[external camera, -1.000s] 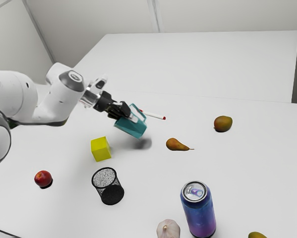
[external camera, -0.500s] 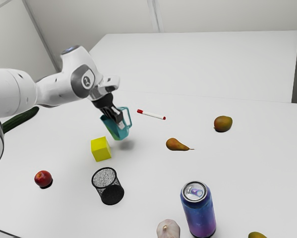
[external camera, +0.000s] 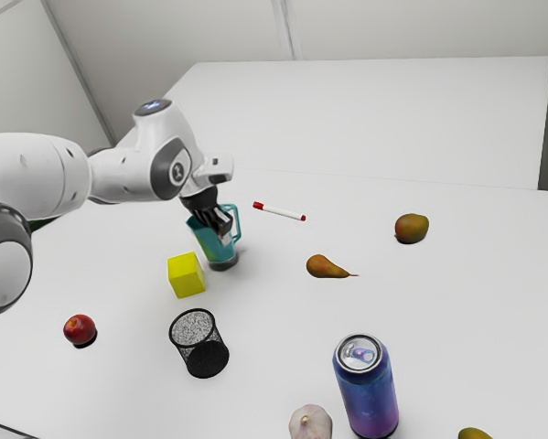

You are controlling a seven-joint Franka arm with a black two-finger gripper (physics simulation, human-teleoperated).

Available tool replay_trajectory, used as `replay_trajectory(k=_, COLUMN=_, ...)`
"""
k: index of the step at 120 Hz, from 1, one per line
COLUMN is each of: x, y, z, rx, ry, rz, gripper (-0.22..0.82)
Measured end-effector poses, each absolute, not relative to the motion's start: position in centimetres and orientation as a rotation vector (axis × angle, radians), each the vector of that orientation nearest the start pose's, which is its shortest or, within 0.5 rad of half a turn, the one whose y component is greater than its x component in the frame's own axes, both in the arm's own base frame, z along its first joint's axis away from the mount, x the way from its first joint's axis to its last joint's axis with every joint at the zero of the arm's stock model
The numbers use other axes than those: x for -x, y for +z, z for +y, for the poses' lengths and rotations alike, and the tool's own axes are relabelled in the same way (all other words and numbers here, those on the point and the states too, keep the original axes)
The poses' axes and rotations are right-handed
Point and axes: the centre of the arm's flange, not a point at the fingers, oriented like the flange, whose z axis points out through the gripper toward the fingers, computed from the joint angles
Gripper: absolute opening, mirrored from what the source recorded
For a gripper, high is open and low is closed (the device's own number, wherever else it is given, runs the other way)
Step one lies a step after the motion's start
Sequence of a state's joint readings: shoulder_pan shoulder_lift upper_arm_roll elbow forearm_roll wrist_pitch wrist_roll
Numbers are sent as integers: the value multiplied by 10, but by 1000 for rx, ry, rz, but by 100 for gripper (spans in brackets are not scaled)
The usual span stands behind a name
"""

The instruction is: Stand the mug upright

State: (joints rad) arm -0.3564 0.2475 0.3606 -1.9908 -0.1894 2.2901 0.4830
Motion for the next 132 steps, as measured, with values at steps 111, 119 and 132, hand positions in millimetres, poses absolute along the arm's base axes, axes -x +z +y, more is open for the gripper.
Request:
replay_trajectory(k=111, x=-559, y=345, z=-53, rx=3136, ry=-78, rz=552, gripper=-17)
replay_trajectory(k=119, x=-556, y=343, z=-58, rx=3126, ry=-71, rz=561, gripper=-17)
replay_trajectory(k=132, x=-551, y=341, z=-58, rx=3106, ry=-62, rz=563, gripper=-17)
